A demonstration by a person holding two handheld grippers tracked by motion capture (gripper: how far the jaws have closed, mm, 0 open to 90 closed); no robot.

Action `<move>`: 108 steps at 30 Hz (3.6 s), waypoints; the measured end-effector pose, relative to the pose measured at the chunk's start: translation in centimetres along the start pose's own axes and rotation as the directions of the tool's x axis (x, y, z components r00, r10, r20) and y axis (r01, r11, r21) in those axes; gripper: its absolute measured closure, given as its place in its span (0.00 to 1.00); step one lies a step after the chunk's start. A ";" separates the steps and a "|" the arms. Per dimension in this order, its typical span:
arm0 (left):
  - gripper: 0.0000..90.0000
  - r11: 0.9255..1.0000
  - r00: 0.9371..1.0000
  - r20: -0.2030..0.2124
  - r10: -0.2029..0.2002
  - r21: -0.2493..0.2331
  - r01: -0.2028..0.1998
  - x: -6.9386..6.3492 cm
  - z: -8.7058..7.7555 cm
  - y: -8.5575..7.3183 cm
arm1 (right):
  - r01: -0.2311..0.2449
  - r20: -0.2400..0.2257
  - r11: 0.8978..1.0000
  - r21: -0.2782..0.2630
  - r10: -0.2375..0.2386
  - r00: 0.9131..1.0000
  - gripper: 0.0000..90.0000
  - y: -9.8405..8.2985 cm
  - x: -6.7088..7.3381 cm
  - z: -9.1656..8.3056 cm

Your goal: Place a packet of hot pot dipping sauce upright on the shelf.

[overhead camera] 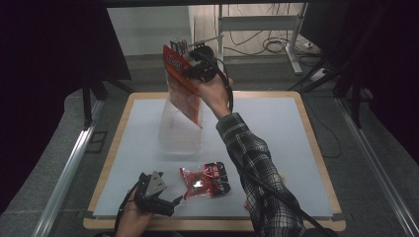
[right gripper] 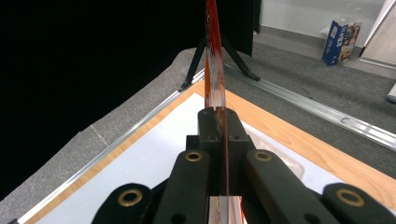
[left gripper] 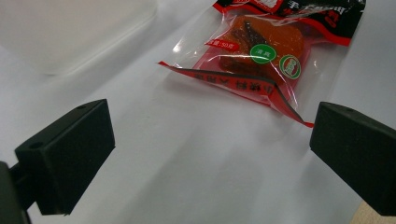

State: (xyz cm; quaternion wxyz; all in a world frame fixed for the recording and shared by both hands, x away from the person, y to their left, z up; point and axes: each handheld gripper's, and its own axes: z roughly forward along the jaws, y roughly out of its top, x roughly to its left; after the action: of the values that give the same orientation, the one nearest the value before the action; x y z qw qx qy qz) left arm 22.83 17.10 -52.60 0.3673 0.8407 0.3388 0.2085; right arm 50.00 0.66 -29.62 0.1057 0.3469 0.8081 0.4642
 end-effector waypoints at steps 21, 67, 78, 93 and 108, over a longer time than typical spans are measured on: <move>0.00 1.000 1.000 0.001 0.006 0.006 -0.006 -0.1 0.1 0.0 | -0.004 0.008 0.998 0.059 0.004 1.000 0.98 -3.5 -1.1 4.5; 0.00 0.999 1.000 -0.009 0.030 0.019 -0.030 -0.3 0.1 0.1 | 0.142 0.145 0.977 0.157 -0.166 0.975 0.14 -6.4 -5.3 4.8; 0.01 1.000 1.000 -0.001 0.023 0.011 -0.023 -0.5 0.0 0.2 | 0.205 0.113 0.966 0.155 -0.223 0.968 0.00 -7.2 -5.5 3.0; 0.01 1.000 1.000 0.010 0.006 0.013 -0.006 -0.5 0.1 0.2 | 0.200 0.100 0.972 0.121 -0.213 0.972 0.00 -8.6 -5.9 0.5; 0.01 1.000 1.000 0.020 -0.008 0.013 0.008 -0.7 0.0 0.4 | 0.177 0.107 0.979 0.098 -0.187 0.976 0.00 -10.6 -6.8 -2.3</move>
State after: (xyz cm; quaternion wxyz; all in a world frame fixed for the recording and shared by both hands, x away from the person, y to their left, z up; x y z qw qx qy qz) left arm 22.56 16.44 -52.42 0.3661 0.8437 0.3399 0.1964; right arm 48.95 -8.91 -38.15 0.1794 0.3020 0.8486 0.3956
